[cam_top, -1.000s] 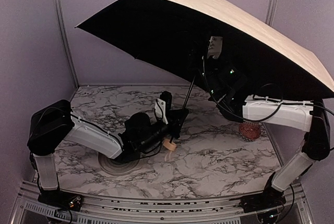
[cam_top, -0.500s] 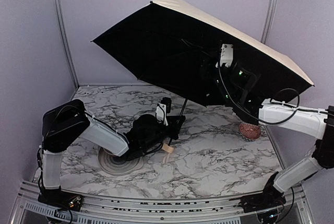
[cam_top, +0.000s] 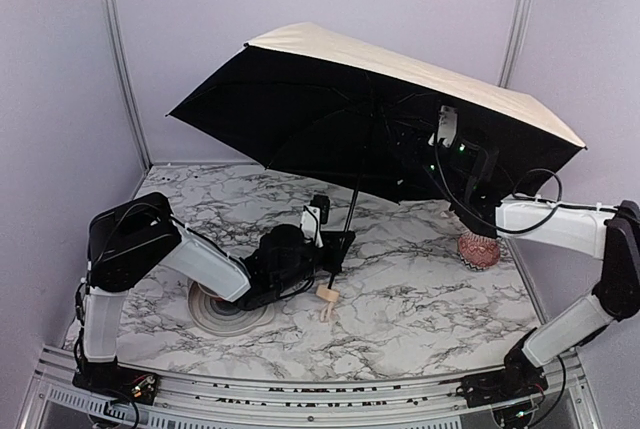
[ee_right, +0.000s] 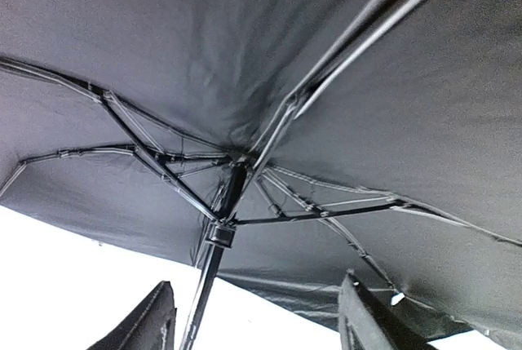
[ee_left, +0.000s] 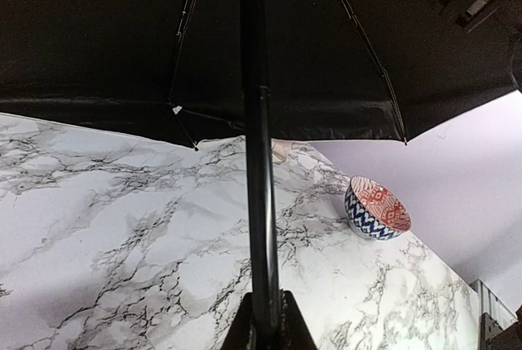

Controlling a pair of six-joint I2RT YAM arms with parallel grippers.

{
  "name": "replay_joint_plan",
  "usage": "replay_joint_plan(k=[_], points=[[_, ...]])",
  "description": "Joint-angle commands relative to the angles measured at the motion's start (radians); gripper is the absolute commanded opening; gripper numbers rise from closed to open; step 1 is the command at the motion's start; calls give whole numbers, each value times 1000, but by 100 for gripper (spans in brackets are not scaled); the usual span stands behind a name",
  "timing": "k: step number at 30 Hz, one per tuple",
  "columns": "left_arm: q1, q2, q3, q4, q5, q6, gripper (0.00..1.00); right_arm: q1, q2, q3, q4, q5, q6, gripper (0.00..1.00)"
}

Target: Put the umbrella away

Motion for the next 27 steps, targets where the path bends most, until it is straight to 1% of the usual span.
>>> replay_joint_plan(k=[1, 4, 7, 10, 13, 15, 20, 24, 27], points=[[-5, 24, 36, 35, 10, 38, 0, 0, 88, 80, 93, -37, 24, 68], [-9, 35, 44, 36, 4, 54, 0, 8, 155, 123, 112, -12, 30, 68], [-13, 44, 46, 37, -2, 65, 0, 17, 229, 194, 93, 15, 25, 65], [-13, 38, 42, 38, -12, 73, 0, 24, 282, 250, 71, 57, 24, 59], [-13, 39, 43, 39, -10, 74, 0, 23, 312, 264, 91, 82, 29, 51], [-12, 40, 44, 41, -6, 73, 0, 22, 329, 274, 100, 103, 28, 48], [-12, 36, 40, 46, -10, 75, 0, 12, 372, 303, 86, 114, 62, 47], [-12, 37, 40, 49, -7, 80, 0, 13, 394, 300, 104, 109, 66, 45], [-12, 38, 43, 49, -4, 82, 0, 12, 405, 291, 133, 114, 59, 47]])
